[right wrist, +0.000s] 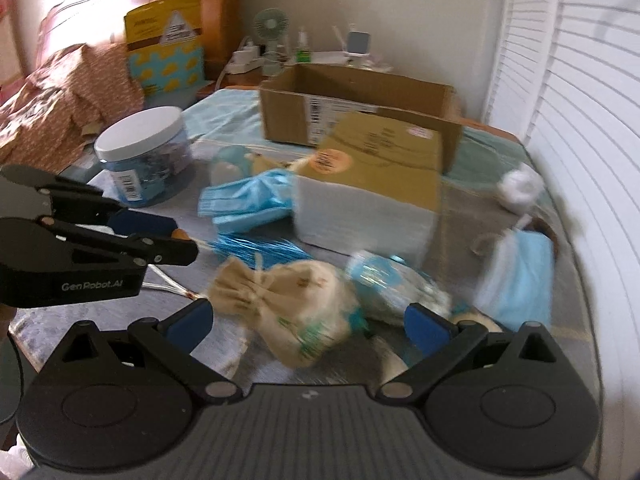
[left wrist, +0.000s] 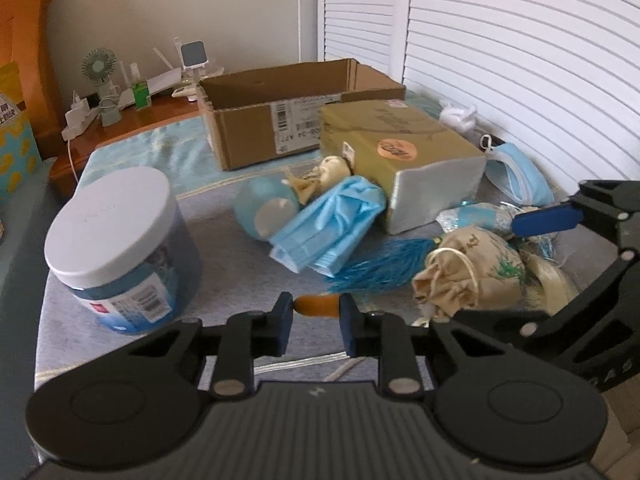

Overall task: Organize soft objects
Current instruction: 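Close the right tool on the beige drawstring pouch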

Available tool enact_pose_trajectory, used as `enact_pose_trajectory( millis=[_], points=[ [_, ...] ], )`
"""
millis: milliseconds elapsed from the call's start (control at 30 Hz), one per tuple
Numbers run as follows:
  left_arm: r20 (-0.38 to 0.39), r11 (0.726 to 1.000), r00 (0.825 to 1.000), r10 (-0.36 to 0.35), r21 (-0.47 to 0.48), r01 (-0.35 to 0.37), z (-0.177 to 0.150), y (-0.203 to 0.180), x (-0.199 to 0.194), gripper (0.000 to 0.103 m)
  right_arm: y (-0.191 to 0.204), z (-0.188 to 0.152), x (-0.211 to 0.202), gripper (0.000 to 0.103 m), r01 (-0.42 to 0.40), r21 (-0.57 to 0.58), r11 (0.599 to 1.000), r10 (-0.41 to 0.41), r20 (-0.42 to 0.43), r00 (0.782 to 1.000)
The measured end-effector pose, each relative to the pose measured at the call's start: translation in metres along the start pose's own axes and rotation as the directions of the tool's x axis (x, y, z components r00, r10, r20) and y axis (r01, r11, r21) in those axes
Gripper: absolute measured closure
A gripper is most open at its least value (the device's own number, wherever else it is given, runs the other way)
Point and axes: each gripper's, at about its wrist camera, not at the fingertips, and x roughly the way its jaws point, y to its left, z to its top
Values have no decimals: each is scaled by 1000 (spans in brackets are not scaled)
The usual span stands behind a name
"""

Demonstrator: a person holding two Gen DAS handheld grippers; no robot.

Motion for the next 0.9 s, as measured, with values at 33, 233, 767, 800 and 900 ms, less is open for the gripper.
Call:
enact_pose_trajectory(
  millis=[33,233,767,800,900],
  points=[
    [-1,1000,1000,-1,0,1,0,2,0,80,3,1,3,0,-11,-12,1000,11,-1,1000],
    [-4,1000,1000,-7,9,7,1,5,0,80,11,4,18,8,-21,-60,998,19,-31,999],
    [12,999,1000,-15,47,15,2,0,-22,80,19,0,-5,51,26,-119,993,-28,-16,999],
    [14,999,1000,-13,51,12,2,0,-25,80,19,0,-8,51,26,-122,992,-27,-12,1000],
    [21,998,1000,-7,61,6,1,-1,-32,80,21,1,-18,53,31,-131,991,-30,7,1000]
  ],
)
